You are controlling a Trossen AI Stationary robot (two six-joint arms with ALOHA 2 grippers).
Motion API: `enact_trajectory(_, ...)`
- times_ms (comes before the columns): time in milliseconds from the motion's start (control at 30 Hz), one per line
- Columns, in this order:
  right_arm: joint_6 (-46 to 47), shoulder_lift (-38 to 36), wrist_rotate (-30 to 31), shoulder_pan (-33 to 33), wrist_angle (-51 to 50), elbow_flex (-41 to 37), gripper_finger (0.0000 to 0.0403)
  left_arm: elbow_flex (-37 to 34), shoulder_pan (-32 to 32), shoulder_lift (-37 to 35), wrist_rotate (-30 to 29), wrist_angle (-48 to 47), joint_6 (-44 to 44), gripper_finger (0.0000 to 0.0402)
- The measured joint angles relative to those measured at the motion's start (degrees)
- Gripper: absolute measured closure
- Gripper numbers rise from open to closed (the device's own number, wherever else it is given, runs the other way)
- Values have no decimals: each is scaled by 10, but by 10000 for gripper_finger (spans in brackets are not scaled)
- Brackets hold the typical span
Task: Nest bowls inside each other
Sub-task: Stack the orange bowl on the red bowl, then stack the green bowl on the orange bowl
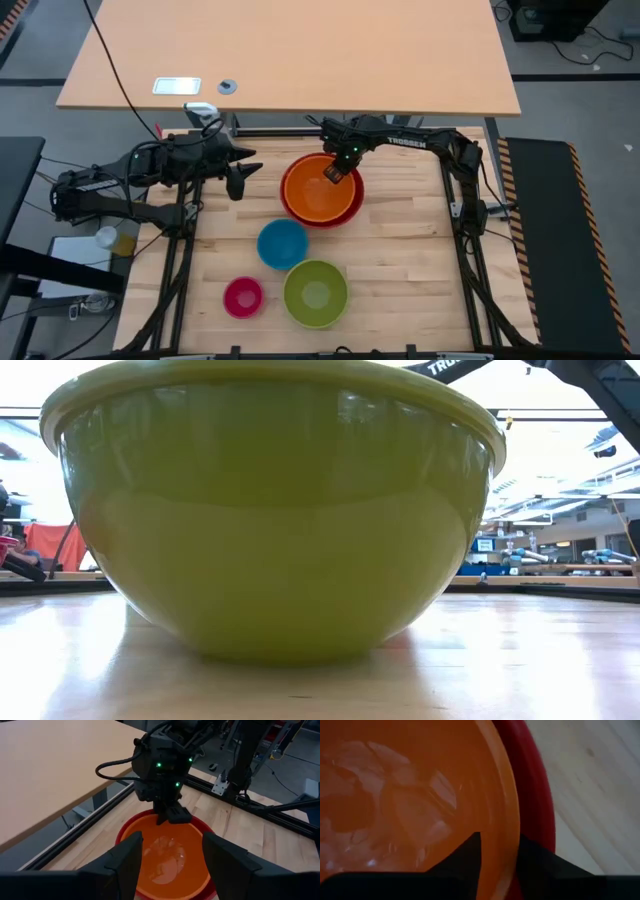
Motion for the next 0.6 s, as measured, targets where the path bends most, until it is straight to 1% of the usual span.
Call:
enact_trajectory(67, -10, 0, 5, -8, -43, 26, 273, 0, 0, 0, 0, 0, 0, 191)
enact_trajectory(200, -38, -1, 42, -19, -138, 104, 272, 0, 0, 0, 0, 0, 0, 191)
enact_trajectory(333, -47, -2, 47, -15, -191, 180, 272, 0, 0, 0, 0, -3, 0, 191)
enact_trajectory(400, -47, -2, 29, 0, -204, 209, 272, 0, 0, 0, 0, -5, 0, 191)
enact_trajectory(467, -54, -4, -7, 28, -202, 224, 272, 0, 0, 0, 0, -13, 0, 191)
enact_trajectory(533, -65, -4, -54, 64, -193, 225, 272, 0, 0, 0, 0, -20, 3, 191)
enact_trajectory(600, -66, -3, -86, 105, -166, 215, 272, 0, 0, 0, 0, -25, 8, 191)
